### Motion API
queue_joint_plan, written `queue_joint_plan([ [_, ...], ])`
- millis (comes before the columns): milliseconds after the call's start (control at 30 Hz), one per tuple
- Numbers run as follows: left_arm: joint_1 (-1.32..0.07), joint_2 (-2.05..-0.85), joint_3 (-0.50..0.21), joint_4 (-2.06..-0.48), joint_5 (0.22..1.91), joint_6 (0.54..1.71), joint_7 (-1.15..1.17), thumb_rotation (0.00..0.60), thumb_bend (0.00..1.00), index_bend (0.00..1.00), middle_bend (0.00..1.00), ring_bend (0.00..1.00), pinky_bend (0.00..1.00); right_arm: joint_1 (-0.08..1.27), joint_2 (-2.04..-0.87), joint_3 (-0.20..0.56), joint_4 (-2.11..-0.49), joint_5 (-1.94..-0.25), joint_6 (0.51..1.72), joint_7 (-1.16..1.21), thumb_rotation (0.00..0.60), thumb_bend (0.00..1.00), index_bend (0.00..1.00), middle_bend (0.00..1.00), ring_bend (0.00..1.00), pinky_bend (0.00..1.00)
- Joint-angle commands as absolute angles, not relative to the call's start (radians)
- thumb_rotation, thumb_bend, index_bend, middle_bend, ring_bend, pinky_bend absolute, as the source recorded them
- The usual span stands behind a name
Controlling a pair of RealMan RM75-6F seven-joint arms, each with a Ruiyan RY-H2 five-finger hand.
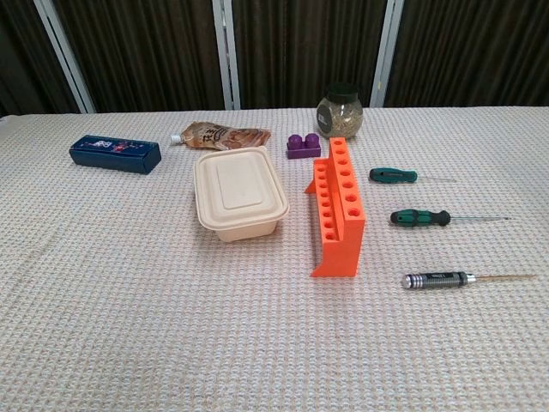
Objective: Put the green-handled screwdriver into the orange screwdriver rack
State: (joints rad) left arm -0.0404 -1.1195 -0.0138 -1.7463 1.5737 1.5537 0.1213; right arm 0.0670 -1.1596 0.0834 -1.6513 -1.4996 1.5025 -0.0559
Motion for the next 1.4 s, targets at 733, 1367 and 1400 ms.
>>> queue_joint_plan([
  [733,-0.050,-1.118,-0.012,-1.734,1.570,1.532,0.115,0.600,0.16,0.09,0.00,0.00,0.00,0.089,-1.164,0.061,-1.636,-1.541,1.469,0.000,0.600,0.13,0.22,0.07,0.00,0.00],
  [1367,-0.102,-1.100,-0.050,-1.746,1.585,1.508,0.133,0.600,0.16,0.12,0.00,0.00,0.00,0.329,-1.220,0.152,-1.710,-1.459,1.158,-0.066,0.600,0.14,0.28,0.07,0.00,0.00],
  [1400,-0.105,-1.100,-0.051,-1.747,1.583,1.504,0.137,0.600,0.17,0.12,0.00,0.00,0.00,0.354,-1.233,0.164,-1.709,-1.438,1.125,-0.074,0.600,0.14,0.28,0.07,0.00,0.00],
])
